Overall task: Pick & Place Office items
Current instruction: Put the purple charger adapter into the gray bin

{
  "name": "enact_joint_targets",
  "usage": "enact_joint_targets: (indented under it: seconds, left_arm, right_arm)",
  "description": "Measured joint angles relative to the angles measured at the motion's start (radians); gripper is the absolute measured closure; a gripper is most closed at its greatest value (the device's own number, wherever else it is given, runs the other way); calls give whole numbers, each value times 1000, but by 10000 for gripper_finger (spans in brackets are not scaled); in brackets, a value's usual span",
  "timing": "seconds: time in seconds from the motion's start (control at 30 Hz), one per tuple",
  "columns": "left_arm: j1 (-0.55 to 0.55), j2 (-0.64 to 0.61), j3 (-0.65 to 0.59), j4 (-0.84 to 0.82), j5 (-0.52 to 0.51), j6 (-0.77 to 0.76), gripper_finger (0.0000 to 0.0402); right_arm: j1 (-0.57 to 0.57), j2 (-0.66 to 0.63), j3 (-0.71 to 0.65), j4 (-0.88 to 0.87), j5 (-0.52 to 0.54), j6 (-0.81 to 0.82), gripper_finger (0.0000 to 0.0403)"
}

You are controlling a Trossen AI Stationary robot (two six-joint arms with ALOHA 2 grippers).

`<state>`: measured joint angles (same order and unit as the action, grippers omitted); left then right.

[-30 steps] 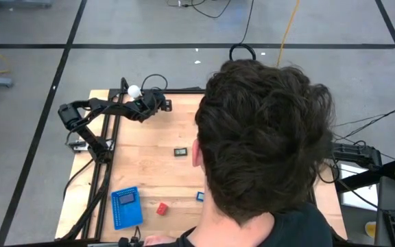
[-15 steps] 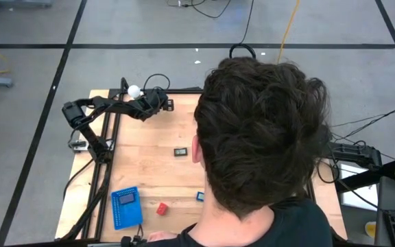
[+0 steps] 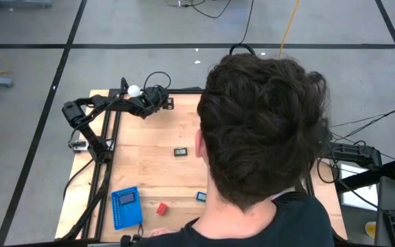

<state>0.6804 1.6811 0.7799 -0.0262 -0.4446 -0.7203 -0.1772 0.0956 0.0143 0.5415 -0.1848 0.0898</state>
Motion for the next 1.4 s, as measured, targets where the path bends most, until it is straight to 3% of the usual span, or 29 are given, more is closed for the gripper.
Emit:
enact_joint_targets:
  seconds: [0.37, 0.97, 1.1, 1.4]
  left_arm:
    - [9, 81, 45, 9, 60, -15, 160]
    - [14, 82, 46, 31, 70, 4, 165]
    - [14, 82, 46, 31, 70, -11, 197]
    - [14, 81, 46, 31, 70, -16, 311]
  right_arm:
    - [0, 0, 0, 0, 0, 0, 330]
    - [0, 0, 0, 0, 0, 0, 330]
    - [0, 0, 0, 0, 0, 0, 330]
    - [0, 0, 0, 0, 0, 0, 330]
